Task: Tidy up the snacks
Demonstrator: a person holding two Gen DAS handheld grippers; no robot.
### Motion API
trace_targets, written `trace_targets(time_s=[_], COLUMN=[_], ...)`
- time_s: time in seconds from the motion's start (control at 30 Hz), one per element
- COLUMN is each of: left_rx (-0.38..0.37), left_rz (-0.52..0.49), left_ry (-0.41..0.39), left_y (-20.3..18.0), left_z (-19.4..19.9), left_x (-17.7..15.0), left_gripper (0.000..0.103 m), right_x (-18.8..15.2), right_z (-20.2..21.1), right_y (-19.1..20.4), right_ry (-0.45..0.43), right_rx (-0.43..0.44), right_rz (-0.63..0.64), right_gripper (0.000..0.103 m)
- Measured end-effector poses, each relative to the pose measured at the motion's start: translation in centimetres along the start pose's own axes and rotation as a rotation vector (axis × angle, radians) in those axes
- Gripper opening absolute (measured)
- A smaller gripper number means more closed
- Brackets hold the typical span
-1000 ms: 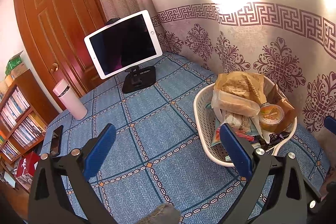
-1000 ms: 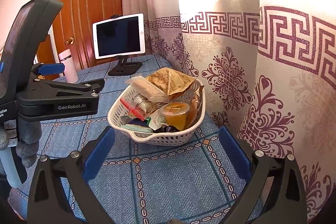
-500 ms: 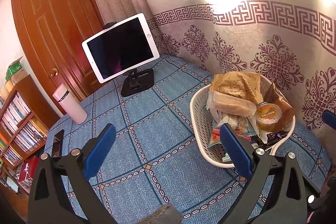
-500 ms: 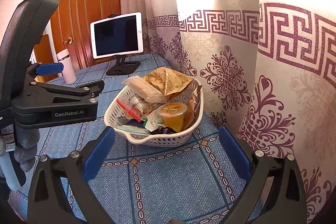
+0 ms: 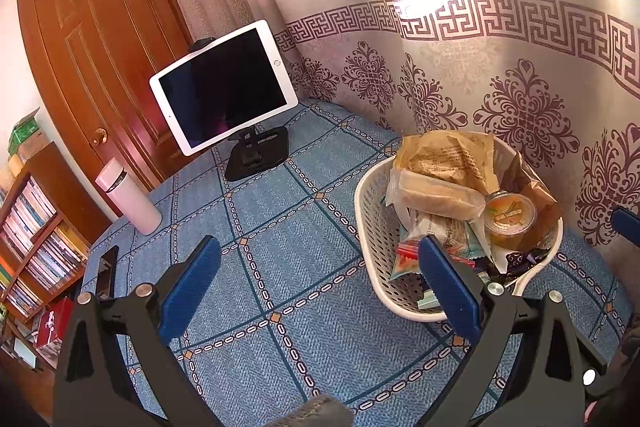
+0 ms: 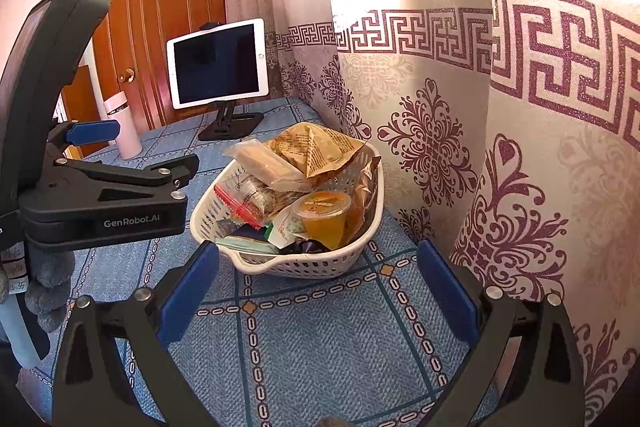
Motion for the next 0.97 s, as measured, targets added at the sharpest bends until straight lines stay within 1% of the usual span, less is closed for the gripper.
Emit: trace_targets(time_s=[0.43,0.7,0.8,0.97], left_rx=[-0.006,0.015,0.004,-0.011], left_rz=[0.006,-0.003,-0.007,0.022], left_ry=[0.007,-0.033,-0.023,0.011], left_y=[-0.3,-0.3,-0.3,0.4], left_z=[-0.4,0.4,0.4,0.0], left_x=[0.2,0.3,0.3,-0.3], left_gripper=[0.100,0.100,0.100,0.100], right_x=[-0.1,0.0,0.0,0.0], right_z=[-0.1,-0.1,-0.2,-0.3], right_y=[-0.1,0.0,0.3,1.0], right_ry=[0.003,0.007,0.010,0.017], right_rx=[0.001,0.002,0.006,0.016], right_rz=[-0.004,0.000,0.005,0.017], right_gripper=[0.098,0.098,0.098,0.098])
Point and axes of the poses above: each gripper's, at about its wrist camera, not at the fingertips, and z roughly against the way its jaws point, y to its left, x to its top, the point moved 7 cm from there along -z, roughly the way its jaws point, and after that the axes turned 11 degrees about y, right-handed, at the moved point
